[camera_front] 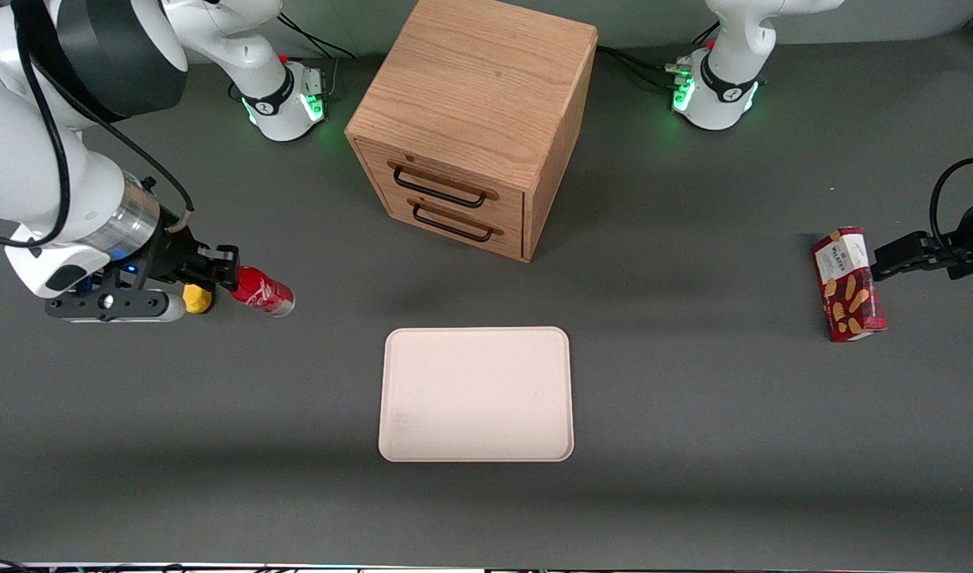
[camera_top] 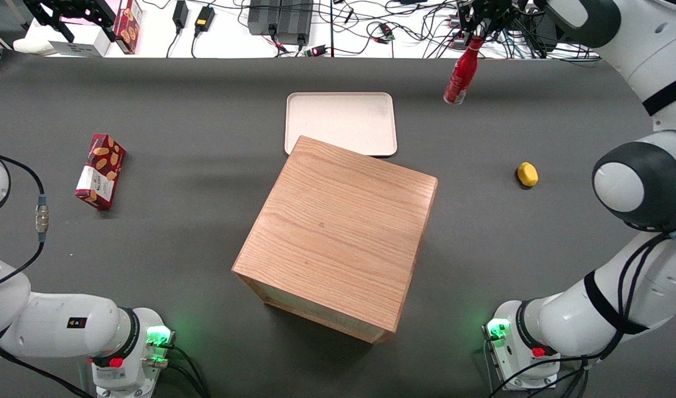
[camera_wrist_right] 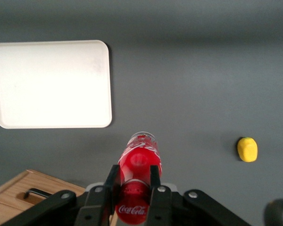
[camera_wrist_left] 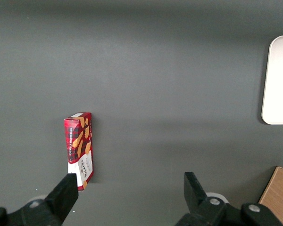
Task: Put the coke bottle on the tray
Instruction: 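Lift the bottle and swing it upright with the right gripper, then carry the upright bottle over the tray and lower it onto the tray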
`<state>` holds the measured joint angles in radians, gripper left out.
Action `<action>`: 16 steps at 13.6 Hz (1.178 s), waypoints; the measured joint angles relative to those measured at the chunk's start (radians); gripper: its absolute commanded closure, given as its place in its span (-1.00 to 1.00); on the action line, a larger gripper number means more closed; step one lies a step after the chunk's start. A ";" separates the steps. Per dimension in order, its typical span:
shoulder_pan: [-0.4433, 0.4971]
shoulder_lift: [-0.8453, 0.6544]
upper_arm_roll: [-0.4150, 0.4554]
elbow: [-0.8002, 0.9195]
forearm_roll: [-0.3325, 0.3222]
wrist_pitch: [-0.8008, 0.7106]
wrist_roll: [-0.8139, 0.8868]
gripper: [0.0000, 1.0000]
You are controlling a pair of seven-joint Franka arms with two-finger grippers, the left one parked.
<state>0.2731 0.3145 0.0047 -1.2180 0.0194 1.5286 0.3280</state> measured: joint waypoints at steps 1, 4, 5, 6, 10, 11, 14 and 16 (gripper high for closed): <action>0.000 0.039 0.020 0.046 0.005 0.001 0.038 1.00; 0.007 0.168 0.089 0.168 0.007 0.008 0.177 1.00; 0.010 0.217 0.107 0.203 0.007 0.023 0.211 1.00; 0.018 0.267 0.114 0.235 0.007 0.049 0.230 1.00; 0.060 0.412 0.117 0.291 -0.064 0.155 0.312 1.00; 0.070 0.437 0.117 0.294 -0.085 0.174 0.333 1.00; 0.077 0.493 0.116 0.299 -0.110 0.217 0.350 1.00; 0.075 0.518 0.113 0.303 -0.110 0.249 0.350 1.00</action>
<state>0.3482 0.8325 0.1177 -0.9147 -0.0909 1.7773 0.6784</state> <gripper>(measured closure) 0.705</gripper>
